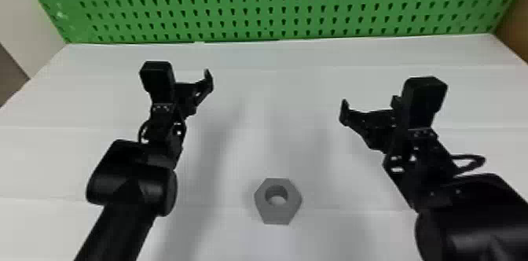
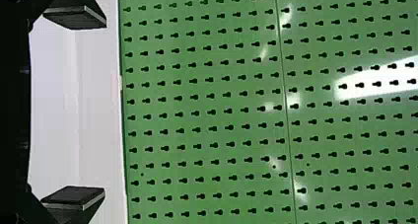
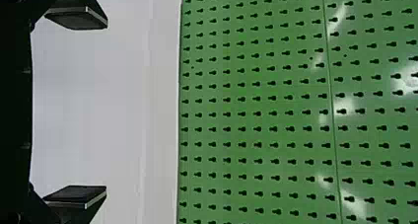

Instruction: Pick up the hex nut

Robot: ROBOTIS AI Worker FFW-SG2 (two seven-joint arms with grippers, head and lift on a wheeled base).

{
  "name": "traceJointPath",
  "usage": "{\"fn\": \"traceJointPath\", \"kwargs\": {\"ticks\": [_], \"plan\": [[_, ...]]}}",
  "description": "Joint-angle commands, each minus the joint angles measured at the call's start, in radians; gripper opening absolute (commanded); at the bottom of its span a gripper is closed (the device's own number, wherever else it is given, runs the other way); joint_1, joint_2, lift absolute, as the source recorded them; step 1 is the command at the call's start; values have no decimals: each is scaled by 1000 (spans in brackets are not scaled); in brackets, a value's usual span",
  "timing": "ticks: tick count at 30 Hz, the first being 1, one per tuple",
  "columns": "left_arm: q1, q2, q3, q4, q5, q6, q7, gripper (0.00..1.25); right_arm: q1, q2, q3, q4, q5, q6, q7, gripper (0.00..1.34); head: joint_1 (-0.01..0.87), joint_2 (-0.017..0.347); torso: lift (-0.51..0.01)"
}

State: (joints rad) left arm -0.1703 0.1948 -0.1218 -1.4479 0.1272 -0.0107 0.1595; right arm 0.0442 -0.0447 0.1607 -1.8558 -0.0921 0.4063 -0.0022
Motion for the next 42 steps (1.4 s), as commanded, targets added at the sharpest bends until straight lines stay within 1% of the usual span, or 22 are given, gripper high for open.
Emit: {"fn": "traceJointPath", "kwargs": {"ticks": [1, 7, 14, 20, 25, 30, 37, 42], "plan": [[0, 0, 1, 0, 0, 0, 0, 1160, -26, -1, 3, -33, -5, 124, 24, 1221, 785, 143, -92], [0, 0, 5, 0, -6, 0, 0, 1160, -57, 0, 13, -62, -15, 266, 39, 1221, 785, 143, -92], [-3, 0, 11, 0, -9, 0, 0, 1160, -112, -1, 23, -103, -21, 499, 54, 1221, 785, 143, -92], [-12, 0, 11, 0, -18, 0, 0, 1160, -158, -6, 28, -120, -57, 664, 59, 1221, 785, 143, -92], [-18, 0, 13, 1, -28, 0, 0, 1160, -215, -7, 39, -123, -83, 847, 57, 1221, 785, 143, -92], [-23, 0, 14, 1, -34, 0, 0, 1160, -236, -9, 60, -123, -84, 913, 57, 1221, 785, 144, -92], [-29, 0, 19, 8, -41, 2, 0, 1160, -274, -7, 63, -117, -101, 1019, 57, 1221, 785, 143, -92], [-43, 0, 18, 18, -47, 0, 0, 1160, -294, -12, 63, -89, -140, 1059, 57, 1221, 785, 143, -92]]}}
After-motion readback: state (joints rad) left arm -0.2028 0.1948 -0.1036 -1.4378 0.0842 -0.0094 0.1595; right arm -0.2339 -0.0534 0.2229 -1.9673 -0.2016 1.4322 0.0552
